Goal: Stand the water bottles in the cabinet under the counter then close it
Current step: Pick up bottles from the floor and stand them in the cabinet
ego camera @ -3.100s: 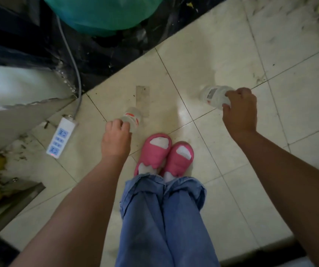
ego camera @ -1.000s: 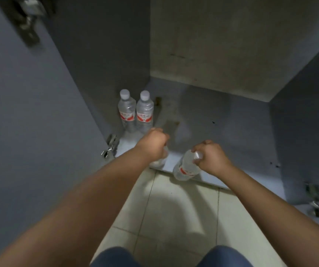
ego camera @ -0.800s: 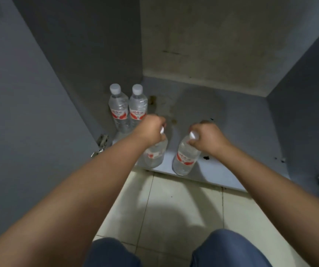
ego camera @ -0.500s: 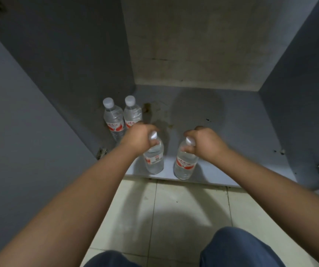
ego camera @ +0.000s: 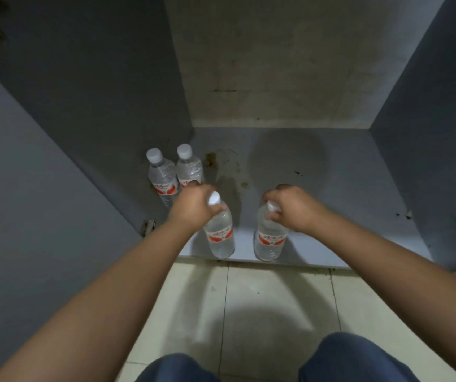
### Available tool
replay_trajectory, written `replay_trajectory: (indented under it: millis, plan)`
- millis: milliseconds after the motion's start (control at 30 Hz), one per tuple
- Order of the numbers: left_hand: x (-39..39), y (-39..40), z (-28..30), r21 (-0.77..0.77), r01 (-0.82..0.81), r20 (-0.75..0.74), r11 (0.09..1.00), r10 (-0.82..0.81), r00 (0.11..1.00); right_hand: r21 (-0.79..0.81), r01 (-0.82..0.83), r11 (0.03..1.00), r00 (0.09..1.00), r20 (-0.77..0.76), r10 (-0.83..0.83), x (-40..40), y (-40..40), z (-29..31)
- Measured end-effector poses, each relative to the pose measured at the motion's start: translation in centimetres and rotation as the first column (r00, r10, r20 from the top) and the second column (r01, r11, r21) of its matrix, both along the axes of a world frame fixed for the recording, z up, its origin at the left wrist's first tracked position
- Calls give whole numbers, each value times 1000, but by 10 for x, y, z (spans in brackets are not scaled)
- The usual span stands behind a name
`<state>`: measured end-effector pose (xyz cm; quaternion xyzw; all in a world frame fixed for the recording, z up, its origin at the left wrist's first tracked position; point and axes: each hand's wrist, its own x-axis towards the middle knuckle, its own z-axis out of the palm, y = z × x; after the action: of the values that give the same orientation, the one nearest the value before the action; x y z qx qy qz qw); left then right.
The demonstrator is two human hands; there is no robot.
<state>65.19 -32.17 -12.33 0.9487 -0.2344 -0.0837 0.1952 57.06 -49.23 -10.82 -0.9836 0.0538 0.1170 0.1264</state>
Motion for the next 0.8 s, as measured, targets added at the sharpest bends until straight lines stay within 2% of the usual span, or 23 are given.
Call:
replay_trajectory:
  millis: [167,333,500,633,800]
  plan:
    - [-5,-15,-3,57,-58,1,997,58,998,9,4,1000,1000,11,-4,-1,-1,-2]
    - [-5,-7,0,47,8,-35,999,-6,999,25,3,1000,999,43,-4,-3,0,-3]
    - [-1,-16,8,226,54,-7,973,-54,999,5,-1,1000,999,38,1,0,1,-5]
    - [17,-24,14,265,137,-26,955,-135,991,-27,1,1000,1000,29,0,22,2,-2]
    - [48,-40,18,270,95,-18,958,-94,995,-11,37,999,998,50,-37,58,-4,-2]
